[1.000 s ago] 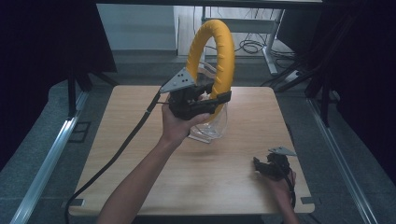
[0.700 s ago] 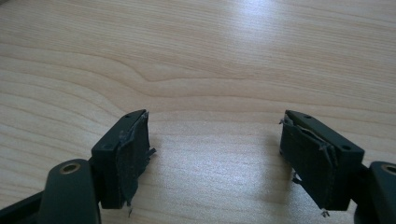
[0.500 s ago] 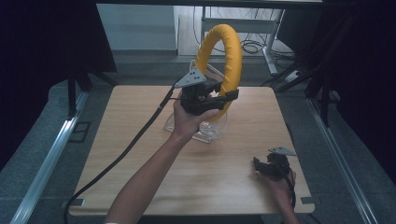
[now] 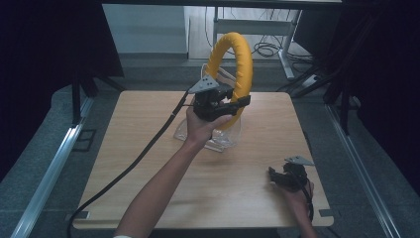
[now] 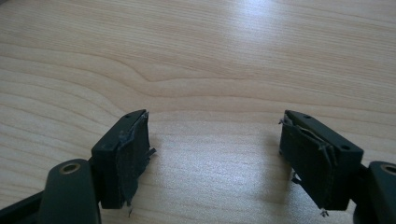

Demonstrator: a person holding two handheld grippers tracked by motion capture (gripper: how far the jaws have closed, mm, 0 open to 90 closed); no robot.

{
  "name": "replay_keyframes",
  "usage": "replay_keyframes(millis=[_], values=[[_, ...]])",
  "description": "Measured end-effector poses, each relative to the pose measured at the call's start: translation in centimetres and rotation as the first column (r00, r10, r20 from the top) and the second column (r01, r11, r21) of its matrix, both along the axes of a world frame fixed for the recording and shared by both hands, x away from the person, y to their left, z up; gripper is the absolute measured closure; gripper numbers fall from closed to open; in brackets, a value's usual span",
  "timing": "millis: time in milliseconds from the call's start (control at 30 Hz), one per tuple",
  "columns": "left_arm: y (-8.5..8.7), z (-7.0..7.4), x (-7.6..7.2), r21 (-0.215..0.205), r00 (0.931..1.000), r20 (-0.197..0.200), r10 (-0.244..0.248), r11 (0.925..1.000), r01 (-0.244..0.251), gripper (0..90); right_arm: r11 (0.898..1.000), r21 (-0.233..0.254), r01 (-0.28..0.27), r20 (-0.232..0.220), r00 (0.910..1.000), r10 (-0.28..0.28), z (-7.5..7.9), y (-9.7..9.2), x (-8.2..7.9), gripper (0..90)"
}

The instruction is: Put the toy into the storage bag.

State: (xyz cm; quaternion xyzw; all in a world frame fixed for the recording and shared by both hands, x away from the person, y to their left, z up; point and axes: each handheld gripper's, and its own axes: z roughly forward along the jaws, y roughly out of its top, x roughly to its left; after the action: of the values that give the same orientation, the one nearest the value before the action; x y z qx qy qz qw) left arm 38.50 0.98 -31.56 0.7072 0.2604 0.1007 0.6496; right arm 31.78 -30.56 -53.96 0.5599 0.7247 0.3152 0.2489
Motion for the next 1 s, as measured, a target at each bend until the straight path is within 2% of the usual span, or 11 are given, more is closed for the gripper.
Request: replay_keyframes(millis=[300,600,1000], values=[[-0.6,-1.3,0.8,0.018,0.9996,-0.030,0.003,0.9998,-0.002,51.4,1.000,-0.001,-0.003,0.001,1.0000,0.003,0.0,0.0,0.0,24.8],[-0.7,-2.6,1.5,0.047,0.9981,-0.053,0.031,0.9985,-0.029,51.3,1.000,-0.002,-0.003,0.001,1.0000,0.003,0.0,0.0,0.0,24.9],[0.4,-4.6,2.6,0.028,0.9916,-0.112,0.064,0.9977,-0.061,51.3,1.000,-0.003,-0.005,0.000,1.0000,0.005,0.0,0.0,0.0,24.8]])
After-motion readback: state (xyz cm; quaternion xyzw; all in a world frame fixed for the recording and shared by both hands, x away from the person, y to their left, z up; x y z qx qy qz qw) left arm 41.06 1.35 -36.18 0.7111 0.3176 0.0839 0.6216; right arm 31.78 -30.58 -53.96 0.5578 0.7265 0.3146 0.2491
